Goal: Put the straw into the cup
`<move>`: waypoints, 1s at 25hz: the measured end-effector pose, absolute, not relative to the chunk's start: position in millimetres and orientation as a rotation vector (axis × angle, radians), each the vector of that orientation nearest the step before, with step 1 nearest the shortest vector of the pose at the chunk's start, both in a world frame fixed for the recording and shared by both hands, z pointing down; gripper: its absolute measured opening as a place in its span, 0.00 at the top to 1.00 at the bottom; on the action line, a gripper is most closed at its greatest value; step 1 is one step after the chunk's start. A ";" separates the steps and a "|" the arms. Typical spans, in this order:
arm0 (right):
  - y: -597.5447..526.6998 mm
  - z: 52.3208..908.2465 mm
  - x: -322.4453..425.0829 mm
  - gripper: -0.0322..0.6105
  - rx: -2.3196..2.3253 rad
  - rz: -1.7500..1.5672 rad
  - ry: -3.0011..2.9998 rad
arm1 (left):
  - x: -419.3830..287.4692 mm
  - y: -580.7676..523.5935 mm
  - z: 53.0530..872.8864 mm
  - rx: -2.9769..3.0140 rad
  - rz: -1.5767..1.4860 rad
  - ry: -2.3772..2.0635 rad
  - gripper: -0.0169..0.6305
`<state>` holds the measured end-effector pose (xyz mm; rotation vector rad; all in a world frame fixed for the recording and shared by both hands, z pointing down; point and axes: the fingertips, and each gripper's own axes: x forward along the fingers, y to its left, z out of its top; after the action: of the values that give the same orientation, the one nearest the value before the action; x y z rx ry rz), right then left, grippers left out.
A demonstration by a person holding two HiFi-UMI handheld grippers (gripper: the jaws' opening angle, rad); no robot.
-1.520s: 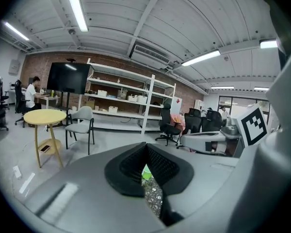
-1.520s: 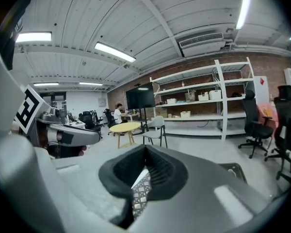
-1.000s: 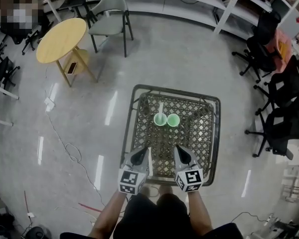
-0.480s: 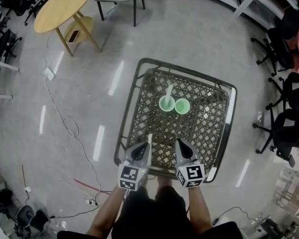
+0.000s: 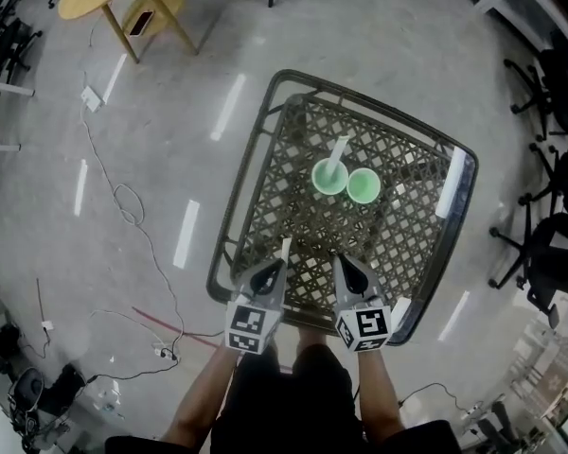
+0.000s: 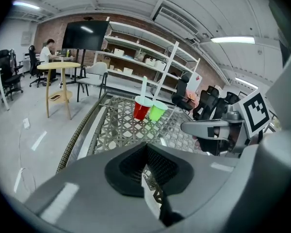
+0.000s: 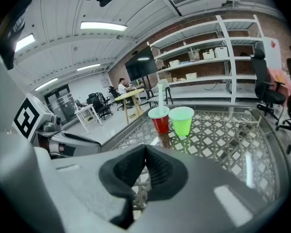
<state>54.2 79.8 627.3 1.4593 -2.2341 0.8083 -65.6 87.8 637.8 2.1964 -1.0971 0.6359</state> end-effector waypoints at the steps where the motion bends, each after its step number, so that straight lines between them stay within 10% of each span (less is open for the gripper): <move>1: 80.5 631.7 54.5 0.95 1.453 0.815 -2.233 | -65.0 87.5 642.6 2.190 0.641 -1.098 0.96; 12: 80.2 652.2 72.6 0.95 1.440 0.861 -2.216 | -61.8 89.7 680.7 2.051 0.713 -1.113 0.96; 16: 77.9 655.9 76.0 0.95 1.440 0.877 -2.214 | -57.7 90.9 691.1 2.009 0.747 -1.079 0.75; 25: 77.2 669.4 78.9 0.95 1.420 0.914 -2.201 | -60.9 89.8 715.4 1.930 0.843 -1.076 0.71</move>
<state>78.9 77.2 669.4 1.4195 -2.2007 0.9141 -60.9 89.8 715.4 1.9300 -1.0759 0.8431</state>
